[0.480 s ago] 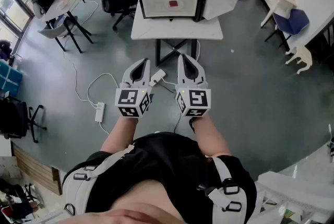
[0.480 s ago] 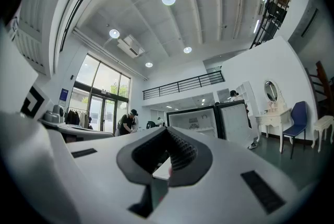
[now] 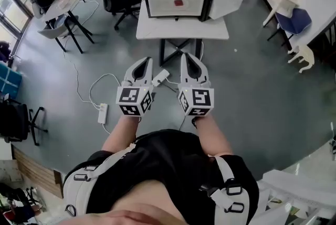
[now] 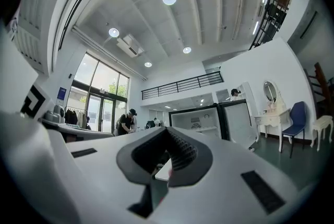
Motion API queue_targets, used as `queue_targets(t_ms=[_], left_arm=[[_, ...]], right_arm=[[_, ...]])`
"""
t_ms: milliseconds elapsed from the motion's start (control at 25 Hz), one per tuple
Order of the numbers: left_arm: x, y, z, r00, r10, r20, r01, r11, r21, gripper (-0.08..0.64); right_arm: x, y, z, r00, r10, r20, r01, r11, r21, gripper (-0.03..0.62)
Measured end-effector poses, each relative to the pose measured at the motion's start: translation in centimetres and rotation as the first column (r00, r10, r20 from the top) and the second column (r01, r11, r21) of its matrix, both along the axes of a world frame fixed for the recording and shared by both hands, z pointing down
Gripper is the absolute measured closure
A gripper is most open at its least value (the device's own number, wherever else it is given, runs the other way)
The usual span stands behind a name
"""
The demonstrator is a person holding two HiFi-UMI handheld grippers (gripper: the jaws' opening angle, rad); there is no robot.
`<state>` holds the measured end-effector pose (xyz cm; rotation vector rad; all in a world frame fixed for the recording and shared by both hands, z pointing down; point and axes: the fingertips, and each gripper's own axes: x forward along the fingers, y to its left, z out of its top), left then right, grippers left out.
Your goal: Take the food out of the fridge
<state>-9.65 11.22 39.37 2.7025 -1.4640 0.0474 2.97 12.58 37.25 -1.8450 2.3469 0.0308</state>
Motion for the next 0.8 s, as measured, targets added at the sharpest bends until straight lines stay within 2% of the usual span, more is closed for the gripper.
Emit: queue_targets(t_ms=[360, 800], left_arm=[[-3.8, -2.3, 1.1, 0.999, 0.043, 0.0, -0.043, 0.999, -0.021, 0.557], [-3.8, -7.8, 2.3, 1.0, 0.025, 0.018, -0.025, 0.999, -0.02, 0.557]], right_arm=[[-4.1, -1.2, 0.5, 0.999, 0.044, -0.014, -0.044, 0.999, 0.001, 0.584], [-3.7, -6.9, 2.3, 0.999, 0.028, -0.016, -0.028, 1.0, -0.009, 0.584]])
